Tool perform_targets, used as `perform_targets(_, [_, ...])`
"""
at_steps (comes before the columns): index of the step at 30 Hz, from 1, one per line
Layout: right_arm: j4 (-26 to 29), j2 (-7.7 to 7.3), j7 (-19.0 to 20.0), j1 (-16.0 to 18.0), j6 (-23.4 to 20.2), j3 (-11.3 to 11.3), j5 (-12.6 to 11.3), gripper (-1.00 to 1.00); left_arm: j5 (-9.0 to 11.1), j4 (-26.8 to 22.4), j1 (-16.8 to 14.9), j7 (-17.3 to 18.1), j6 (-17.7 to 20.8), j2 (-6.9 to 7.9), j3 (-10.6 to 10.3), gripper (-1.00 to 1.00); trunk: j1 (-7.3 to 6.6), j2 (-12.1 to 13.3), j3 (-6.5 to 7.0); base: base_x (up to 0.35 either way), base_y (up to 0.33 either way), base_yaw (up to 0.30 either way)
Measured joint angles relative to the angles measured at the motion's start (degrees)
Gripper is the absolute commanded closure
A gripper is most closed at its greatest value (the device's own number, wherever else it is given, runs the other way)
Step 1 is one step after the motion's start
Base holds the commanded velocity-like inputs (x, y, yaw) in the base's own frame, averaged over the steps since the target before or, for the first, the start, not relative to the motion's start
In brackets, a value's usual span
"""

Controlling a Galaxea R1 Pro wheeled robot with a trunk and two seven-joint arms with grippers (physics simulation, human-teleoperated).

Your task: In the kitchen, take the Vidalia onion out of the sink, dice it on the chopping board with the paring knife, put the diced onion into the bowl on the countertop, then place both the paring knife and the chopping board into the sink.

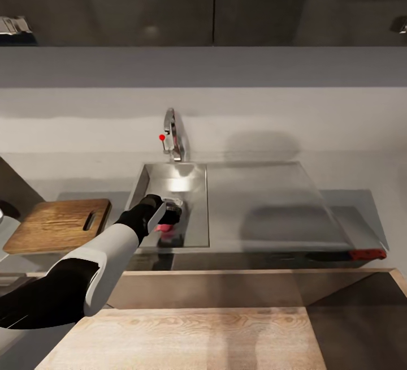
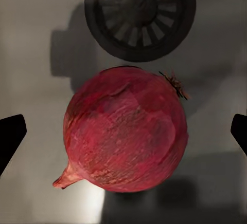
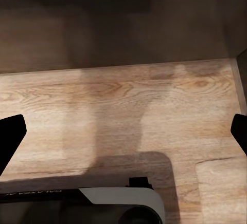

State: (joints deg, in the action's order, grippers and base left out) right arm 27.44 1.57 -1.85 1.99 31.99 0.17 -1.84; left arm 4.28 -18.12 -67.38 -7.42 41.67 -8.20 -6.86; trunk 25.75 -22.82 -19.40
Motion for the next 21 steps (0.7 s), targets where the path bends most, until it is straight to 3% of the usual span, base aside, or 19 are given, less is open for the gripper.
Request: perform_targets(21, [0.00,0.00,0.00,0.00,-0.13,0.03,0.00,-1.00,0.00,0.14,0.00,0.04,0.00,0.00,0.00,-1.00,0.01,0.00,-1.93,0.030,0.000,0.000])
